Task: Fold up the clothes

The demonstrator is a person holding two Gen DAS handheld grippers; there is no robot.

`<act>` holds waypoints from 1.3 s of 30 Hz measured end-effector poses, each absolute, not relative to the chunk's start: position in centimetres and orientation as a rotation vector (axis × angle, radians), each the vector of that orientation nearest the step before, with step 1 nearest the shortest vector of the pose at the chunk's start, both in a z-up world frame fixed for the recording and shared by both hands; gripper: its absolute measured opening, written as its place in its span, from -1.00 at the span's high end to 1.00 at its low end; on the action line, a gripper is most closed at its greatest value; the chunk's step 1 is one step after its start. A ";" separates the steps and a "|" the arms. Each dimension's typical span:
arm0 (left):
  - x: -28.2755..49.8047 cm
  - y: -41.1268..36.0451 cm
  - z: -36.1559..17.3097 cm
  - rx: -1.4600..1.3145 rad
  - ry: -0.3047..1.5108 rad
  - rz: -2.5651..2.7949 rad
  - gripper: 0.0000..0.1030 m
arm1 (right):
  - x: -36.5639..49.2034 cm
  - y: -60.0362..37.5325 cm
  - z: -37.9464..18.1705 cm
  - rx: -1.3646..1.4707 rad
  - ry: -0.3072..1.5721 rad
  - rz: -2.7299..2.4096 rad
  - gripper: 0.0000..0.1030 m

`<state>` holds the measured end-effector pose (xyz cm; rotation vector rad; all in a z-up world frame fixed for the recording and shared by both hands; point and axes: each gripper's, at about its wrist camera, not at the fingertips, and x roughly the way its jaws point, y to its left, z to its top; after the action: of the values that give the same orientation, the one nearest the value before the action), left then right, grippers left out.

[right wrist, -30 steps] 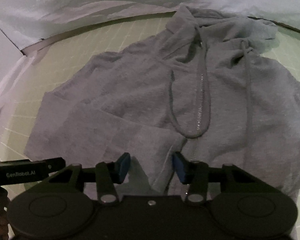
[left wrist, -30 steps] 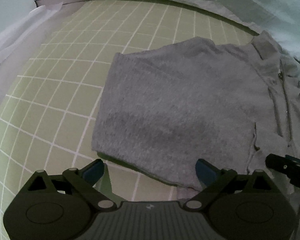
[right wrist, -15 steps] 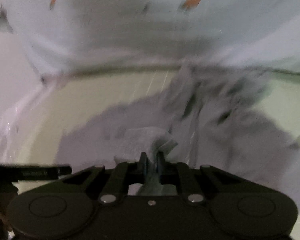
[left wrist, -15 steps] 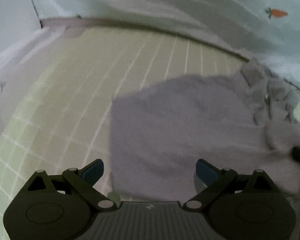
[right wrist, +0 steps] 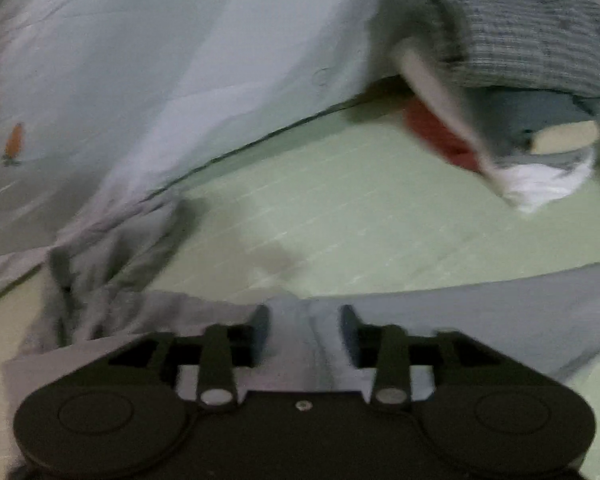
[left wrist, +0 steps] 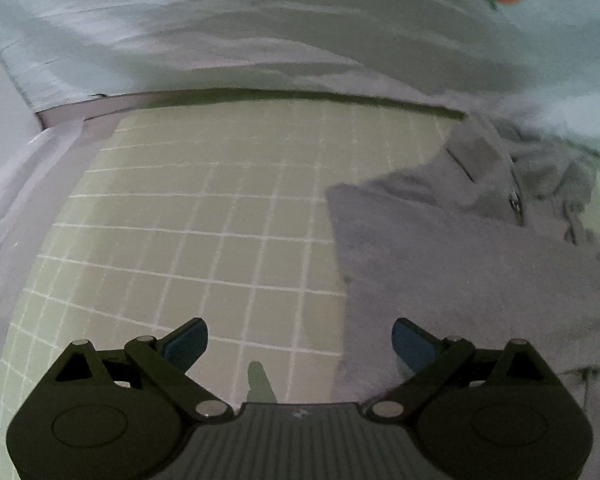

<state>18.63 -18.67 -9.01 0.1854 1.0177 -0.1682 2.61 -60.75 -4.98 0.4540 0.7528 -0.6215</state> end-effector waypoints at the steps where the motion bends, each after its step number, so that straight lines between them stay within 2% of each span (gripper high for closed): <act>1: 18.6 -19.1 -9.4 0.200 1.027 -0.172 -0.90 | 2.4 -60.5 -5.2 0.445 0.746 -0.607 -0.22; 2: 18.5 -19.3 -9.9 0.208 1.041 -0.171 -0.90 | 2.2 -60.2 -5.5 0.435 0.740 -0.592 -0.35; 4: 18.3 -19.7 -10.8 0.224 1.070 -0.169 -0.90 | 2.3 -59.3 -6.4 0.400 0.748 -0.572 -0.41; 11: 17.4 -20.2 -13.3 0.276 1.152 -0.158 -0.95 | 4.4 -55.3 -9.9 0.196 0.818 -0.493 -0.41; 15: 17.3 -19.9 -13.5 0.259 1.149 -0.148 -1.00 | 5.5 -55.2 -11.0 0.200 0.826 -0.479 -0.40; 18: 17.4 -19.7 -13.5 0.234 1.157 -0.150 -1.00 | 6.0 -55.6 -11.9 0.237 0.843 -0.478 -0.18; 20: 17.5 -19.4 -13.5 0.205 1.165 -0.146 -1.00 | 6.5 -55.8 -12.4 0.229 0.874 -0.491 0.22; 24: 17.7 -18.5 -13.8 0.114 1.189 -0.142 -1.00 | 6.8 -56.3 -12.0 0.256 0.879 -0.505 0.28; 30: 17.6 -18.2 -13.8 0.110 1.178 -0.159 -1.00 | 7.6 -55.4 -11.3 0.264 0.824 -0.489 0.08; 34: 17.6 -18.2 -13.9 0.109 1.176 -0.160 -1.00 | 8.7 -55.3 -12.2 0.265 0.867 -0.495 0.17; 36: 17.6 -18.2 -13.9 0.108 1.173 -0.160 -1.00 | 8.8 -55.3 -12.3 0.270 0.870 -0.497 0.48; 38: 17.6 -18.2 -13.9 0.107 1.170 -0.161 -1.00 | 8.7 -55.3 -12.0 0.263 0.873 -0.495 0.88; 39: 17.6 -18.1 -13.9 0.107 1.168 -0.161 -1.00 | 8.7 -55.2 -11.8 0.256 0.875 -0.495 0.89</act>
<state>17.59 -18.14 -13.93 0.1071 1.1678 -0.1608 8.68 -55.25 -11.81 0.2559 0.8749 -0.4945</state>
